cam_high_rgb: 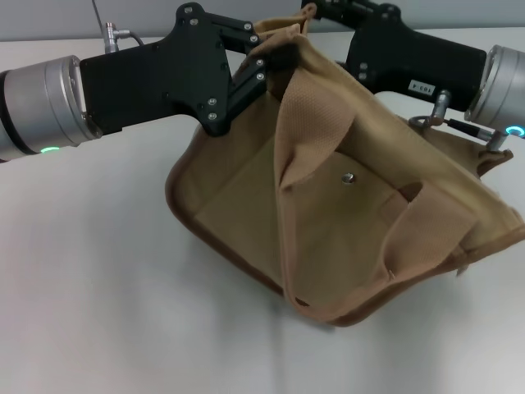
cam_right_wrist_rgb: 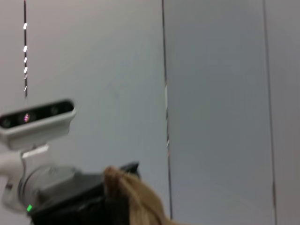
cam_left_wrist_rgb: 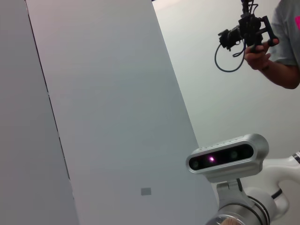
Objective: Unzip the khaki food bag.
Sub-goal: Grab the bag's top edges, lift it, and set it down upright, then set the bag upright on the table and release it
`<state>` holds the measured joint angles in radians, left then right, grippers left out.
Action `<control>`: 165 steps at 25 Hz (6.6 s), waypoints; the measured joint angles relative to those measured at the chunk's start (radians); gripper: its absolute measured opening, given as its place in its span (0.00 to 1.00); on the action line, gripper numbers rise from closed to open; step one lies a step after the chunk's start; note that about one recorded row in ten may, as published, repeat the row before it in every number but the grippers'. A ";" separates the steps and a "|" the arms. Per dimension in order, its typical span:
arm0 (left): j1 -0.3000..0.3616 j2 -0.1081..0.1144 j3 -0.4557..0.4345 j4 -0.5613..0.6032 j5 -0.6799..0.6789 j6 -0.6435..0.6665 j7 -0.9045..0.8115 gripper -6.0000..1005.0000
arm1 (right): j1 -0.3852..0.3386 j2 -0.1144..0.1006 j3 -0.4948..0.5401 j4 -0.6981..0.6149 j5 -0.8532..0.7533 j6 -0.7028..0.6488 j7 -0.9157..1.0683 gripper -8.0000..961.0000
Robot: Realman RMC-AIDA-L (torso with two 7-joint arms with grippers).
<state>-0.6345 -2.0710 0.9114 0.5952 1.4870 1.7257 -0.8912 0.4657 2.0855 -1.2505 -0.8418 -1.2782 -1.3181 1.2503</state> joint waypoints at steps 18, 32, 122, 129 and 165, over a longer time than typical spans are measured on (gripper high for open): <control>0.002 -0.001 0.000 0.013 -0.005 -0.008 -0.001 0.04 | -0.194 0.005 0.205 -0.189 -0.182 -0.305 0.173 0.88; -0.005 0.001 0.000 0.012 -0.005 -0.006 -0.002 0.04 | -0.218 0.004 0.216 -0.025 0.042 -0.334 -0.038 0.80; -0.018 -0.002 0.015 0.032 -0.033 -0.038 0.009 0.04 | -0.428 0.000 0.148 -0.079 -0.124 -0.421 -0.344 0.05; -0.019 -0.002 0.015 0.031 -0.033 -0.044 0.009 0.04 | -0.501 0.000 0.315 -0.010 -0.260 -0.599 -0.344 0.09; -0.022 -0.008 0.026 -0.156 -0.074 -0.054 0.132 0.05 | -0.188 0.003 0.664 0.281 -0.284 -0.397 -0.343 0.16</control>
<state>-0.6569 -2.0785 0.9373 0.4387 1.4131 1.6719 -0.7593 0.2778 2.0882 -0.5869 -0.5609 -1.5622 -1.7156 0.9076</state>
